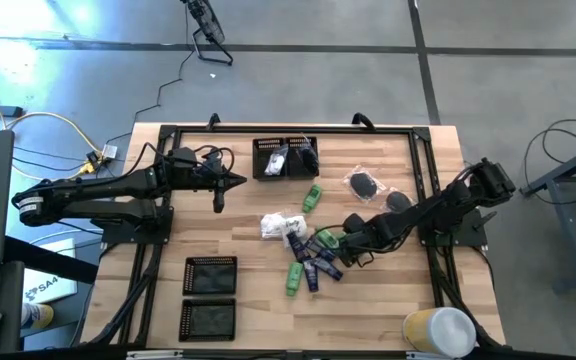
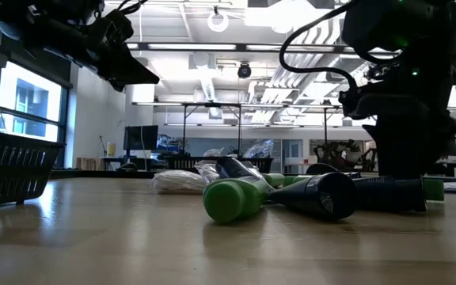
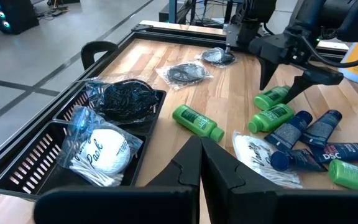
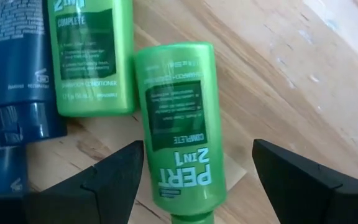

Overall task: Pick & Place Travel size toiletries
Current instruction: Put the green shampoo into the middle left basket

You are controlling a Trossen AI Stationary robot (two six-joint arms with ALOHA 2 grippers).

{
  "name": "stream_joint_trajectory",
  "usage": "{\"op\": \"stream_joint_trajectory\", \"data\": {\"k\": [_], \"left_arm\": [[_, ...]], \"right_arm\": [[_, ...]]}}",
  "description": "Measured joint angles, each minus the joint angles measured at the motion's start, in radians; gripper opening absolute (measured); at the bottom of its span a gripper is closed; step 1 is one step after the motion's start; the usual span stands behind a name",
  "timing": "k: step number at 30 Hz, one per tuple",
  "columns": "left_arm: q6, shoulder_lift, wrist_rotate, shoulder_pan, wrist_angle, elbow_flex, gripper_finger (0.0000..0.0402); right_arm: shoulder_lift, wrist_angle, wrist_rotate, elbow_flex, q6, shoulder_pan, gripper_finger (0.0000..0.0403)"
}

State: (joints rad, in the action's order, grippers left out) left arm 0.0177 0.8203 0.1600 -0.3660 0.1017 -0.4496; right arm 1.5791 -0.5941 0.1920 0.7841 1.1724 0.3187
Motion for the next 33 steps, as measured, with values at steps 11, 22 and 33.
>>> {"op": "stream_joint_trajectory", "data": {"k": [11,22,33], "left_arm": [[0.000,0.000,0.000,0.000,0.000,0.000,0.0000],[0.000,0.000,0.000,0.000,0.000,0.000,0.0000],[0.000,0.000,0.000,0.000,0.000,0.000,0.0000]], "right_arm": [[0.000,0.000,-0.008,0.000,-0.045,0.000,0.0266],[0.000,0.000,-0.001,0.000,-0.042,0.000,0.0186],[0.000,0.012,0.011,0.000,-0.033,0.000,0.0177]]}}
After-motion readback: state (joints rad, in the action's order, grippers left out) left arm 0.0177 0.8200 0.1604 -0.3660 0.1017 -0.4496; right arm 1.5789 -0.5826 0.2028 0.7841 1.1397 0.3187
